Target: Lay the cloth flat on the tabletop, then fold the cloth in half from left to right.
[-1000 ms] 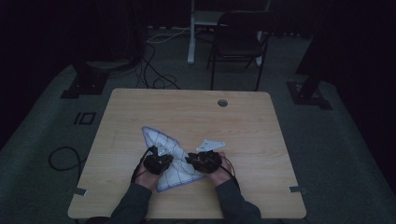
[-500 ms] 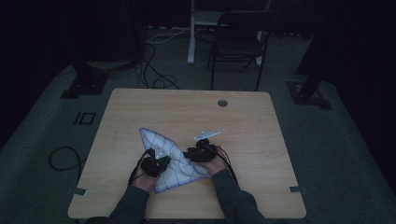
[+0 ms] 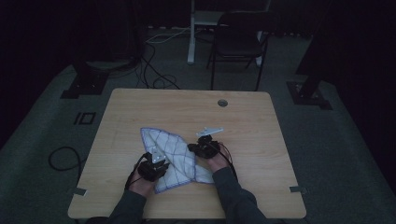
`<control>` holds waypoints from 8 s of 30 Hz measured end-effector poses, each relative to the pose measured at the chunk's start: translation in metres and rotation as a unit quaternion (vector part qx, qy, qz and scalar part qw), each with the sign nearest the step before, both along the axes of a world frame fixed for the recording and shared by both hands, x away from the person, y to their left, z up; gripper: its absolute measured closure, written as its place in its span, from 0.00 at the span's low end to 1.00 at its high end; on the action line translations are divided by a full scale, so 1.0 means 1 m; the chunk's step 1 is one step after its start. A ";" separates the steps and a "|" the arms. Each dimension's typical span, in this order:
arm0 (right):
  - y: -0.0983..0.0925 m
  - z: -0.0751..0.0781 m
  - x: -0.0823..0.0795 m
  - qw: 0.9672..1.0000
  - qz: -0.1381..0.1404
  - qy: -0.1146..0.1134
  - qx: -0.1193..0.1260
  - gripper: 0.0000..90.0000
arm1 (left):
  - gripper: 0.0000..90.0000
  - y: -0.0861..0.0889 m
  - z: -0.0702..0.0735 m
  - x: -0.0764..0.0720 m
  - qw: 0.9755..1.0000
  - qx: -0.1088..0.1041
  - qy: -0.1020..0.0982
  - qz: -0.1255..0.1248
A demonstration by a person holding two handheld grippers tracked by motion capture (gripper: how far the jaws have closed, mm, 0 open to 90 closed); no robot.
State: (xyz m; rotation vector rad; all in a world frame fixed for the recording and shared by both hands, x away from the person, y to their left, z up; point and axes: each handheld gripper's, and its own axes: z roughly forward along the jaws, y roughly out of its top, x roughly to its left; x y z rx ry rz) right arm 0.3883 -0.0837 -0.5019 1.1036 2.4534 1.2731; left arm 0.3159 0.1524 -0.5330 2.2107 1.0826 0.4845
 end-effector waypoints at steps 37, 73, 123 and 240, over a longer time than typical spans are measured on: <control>-0.074 -0.019 0.008 0.994 -0.096 0.033 -0.032 0.89 | 0.83 0.023 0.003 0.014 0.999 0.020 0.007 0.027; -0.027 -0.039 -0.075 0.994 -0.006 -0.047 -0.100 0.66 | 0.82 0.037 0.011 0.054 0.999 0.003 -0.008 0.049; -0.081 -0.044 -0.025 0.993 -0.071 -0.049 -0.078 0.63 | 0.70 0.029 0.000 0.020 0.995 -0.030 -0.016 0.089; -0.093 -0.044 -0.029 0.996 -0.062 -0.041 -0.057 0.76 | 0.97 -0.037 0.071 0.040 0.992 -0.111 -0.054 -0.011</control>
